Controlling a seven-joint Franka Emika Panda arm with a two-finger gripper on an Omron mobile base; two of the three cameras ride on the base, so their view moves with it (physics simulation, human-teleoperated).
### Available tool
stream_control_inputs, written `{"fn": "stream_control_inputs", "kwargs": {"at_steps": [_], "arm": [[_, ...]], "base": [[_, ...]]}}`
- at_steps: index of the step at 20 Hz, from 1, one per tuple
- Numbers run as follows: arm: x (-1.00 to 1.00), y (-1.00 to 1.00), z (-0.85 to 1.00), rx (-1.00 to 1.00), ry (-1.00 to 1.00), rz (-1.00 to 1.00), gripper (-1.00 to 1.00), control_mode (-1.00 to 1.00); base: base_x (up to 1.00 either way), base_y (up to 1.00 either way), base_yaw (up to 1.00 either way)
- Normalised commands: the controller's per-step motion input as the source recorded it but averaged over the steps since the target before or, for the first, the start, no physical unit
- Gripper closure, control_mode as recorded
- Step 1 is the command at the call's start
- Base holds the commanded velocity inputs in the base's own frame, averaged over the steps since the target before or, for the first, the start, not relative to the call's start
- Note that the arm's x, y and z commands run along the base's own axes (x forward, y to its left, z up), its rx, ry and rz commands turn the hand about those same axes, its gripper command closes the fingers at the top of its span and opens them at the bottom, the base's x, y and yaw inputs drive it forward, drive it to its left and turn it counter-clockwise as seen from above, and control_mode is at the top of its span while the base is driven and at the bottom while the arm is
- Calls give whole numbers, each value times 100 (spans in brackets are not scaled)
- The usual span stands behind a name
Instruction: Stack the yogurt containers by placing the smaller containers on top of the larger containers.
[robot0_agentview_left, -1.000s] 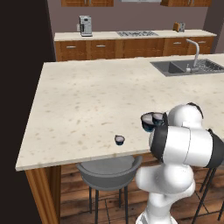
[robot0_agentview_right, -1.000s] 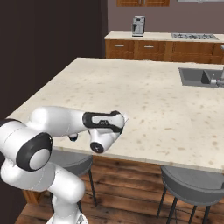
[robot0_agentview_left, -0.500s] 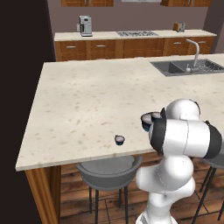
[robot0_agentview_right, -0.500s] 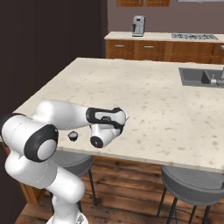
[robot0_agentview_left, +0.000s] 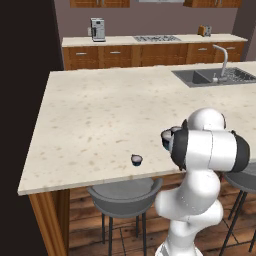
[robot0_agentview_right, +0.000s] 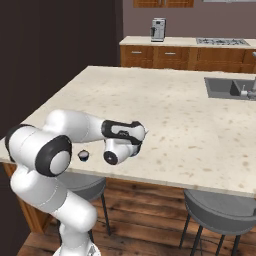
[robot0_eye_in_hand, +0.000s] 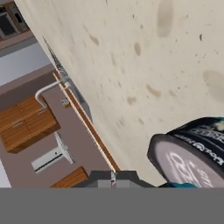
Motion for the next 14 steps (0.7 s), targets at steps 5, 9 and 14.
{"fn": "stream_control_inputs", "kwargs": {"at_steps": [5,9,14], "arm": [[3,0,-12,0,1,0,100,-100],[6,0,-10,0,1,0,100,-100],[17,0,-5,0,1,0,100,-100]], "base": [[0,0,0],[0,0,0],[0,0,0]]}}
